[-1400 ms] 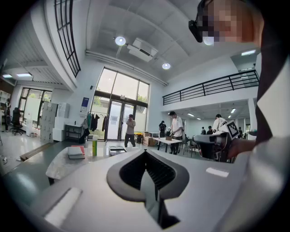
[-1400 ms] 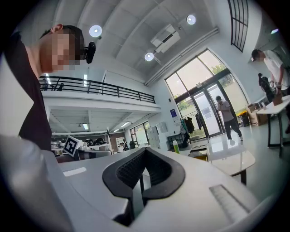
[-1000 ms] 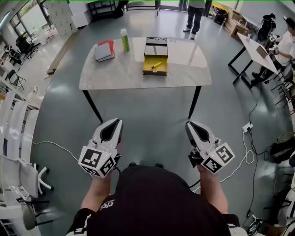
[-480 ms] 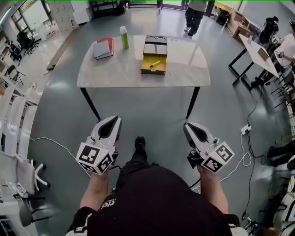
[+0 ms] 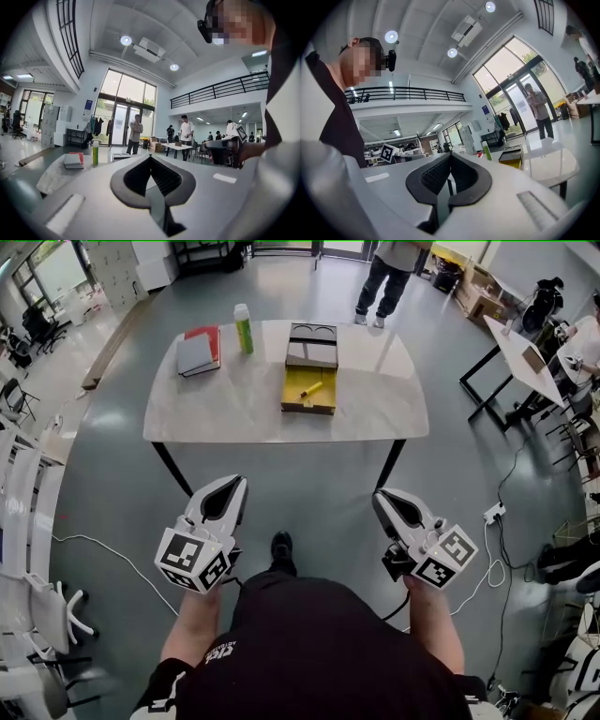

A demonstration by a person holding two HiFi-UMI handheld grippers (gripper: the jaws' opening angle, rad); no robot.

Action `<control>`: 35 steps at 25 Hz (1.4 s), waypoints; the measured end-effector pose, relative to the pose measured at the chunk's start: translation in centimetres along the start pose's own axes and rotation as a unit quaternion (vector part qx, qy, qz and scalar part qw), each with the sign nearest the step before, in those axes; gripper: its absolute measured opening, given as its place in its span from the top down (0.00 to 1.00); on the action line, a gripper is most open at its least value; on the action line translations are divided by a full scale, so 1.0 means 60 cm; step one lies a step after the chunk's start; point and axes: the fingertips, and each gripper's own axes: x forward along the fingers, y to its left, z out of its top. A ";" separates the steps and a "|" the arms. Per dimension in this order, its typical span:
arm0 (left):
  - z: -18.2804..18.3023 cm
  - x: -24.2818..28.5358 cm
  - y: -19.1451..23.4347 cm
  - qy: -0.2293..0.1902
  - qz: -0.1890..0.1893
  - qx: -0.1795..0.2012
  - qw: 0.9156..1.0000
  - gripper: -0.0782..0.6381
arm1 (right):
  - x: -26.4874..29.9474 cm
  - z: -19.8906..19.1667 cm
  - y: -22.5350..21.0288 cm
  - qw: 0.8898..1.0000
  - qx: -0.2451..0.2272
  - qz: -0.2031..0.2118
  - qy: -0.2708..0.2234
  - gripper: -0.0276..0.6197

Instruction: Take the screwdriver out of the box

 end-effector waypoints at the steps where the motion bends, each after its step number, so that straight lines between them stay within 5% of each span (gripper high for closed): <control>1: 0.004 0.015 0.014 0.000 -0.002 -0.001 1.000 0.89 | 0.019 0.007 -0.009 1.000 0.001 0.002 -0.003 0.93; 14: 0.032 0.161 0.159 0.008 -0.043 0.002 0.999 0.89 | 0.210 0.059 -0.104 1.000 0.008 -0.005 -0.016 0.93; 26: 0.000 0.232 0.184 0.048 -0.063 0.000 0.997 0.89 | 0.252 0.037 -0.164 0.999 0.041 -0.006 -0.006 0.93; 35: 0.001 0.370 0.221 0.067 -0.036 -0.012 0.997 0.89 | 0.306 0.059 -0.305 0.998 0.064 0.015 0.007 0.93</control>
